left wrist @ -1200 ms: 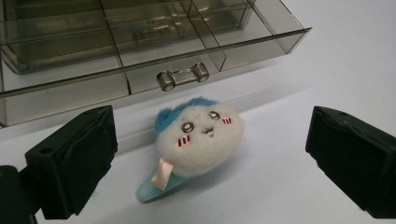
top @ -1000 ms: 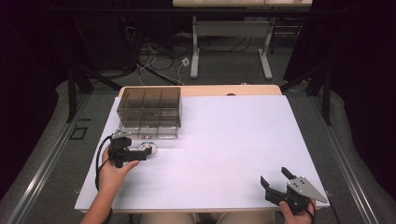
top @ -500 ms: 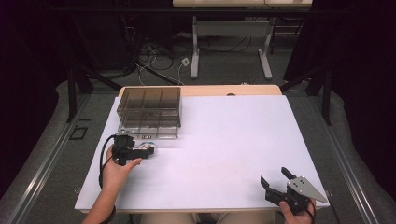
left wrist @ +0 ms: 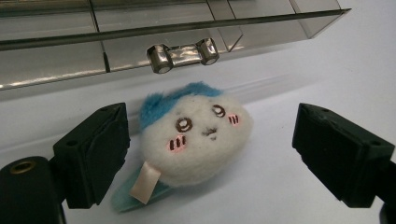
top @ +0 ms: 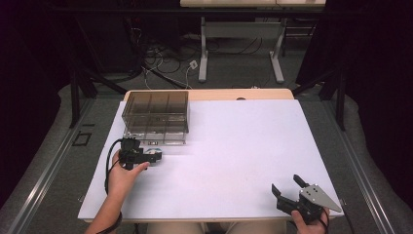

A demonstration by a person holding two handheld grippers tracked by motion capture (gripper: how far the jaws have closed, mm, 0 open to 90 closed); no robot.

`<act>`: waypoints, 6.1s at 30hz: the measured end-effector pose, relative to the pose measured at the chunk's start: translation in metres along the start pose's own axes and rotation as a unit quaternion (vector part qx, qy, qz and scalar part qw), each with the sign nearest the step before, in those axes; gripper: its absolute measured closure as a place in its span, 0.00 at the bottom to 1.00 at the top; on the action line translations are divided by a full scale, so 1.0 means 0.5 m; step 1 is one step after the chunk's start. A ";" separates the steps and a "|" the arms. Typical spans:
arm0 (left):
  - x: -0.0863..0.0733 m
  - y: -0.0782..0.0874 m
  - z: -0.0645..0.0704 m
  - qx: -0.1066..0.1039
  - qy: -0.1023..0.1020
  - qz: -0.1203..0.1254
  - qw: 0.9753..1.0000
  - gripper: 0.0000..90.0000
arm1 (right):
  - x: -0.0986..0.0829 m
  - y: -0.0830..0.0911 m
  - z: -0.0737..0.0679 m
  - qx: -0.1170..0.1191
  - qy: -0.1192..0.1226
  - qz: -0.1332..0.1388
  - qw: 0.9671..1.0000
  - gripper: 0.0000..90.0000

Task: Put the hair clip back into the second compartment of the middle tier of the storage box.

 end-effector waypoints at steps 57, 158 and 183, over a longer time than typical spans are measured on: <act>-0.005 -0.013 -0.010 0.010 0.000 -0.029 1.000 0.43 | -0.001 0.000 0.001 0.000 -0.002 0.004 1.000 0.17; 0.047 0.072 0.044 0.035 -0.076 0.059 0.995 0.45 | 0.001 0.003 0.000 0.000 -0.003 0.008 1.000 0.17; 0.080 0.075 0.038 0.052 -0.085 0.076 0.992 0.45 | 0.001 0.003 0.001 0.000 -0.001 0.008 1.000 0.17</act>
Point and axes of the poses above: each handheld gripper's, and its own axes: y roughly backward along the jaws, x roughly out of its top, z roughly to its right, the point moved 1 cm from there along -y, roughly forward along the jaws, and after that the axes turned 3 degrees about z, right-handed, at the moved point
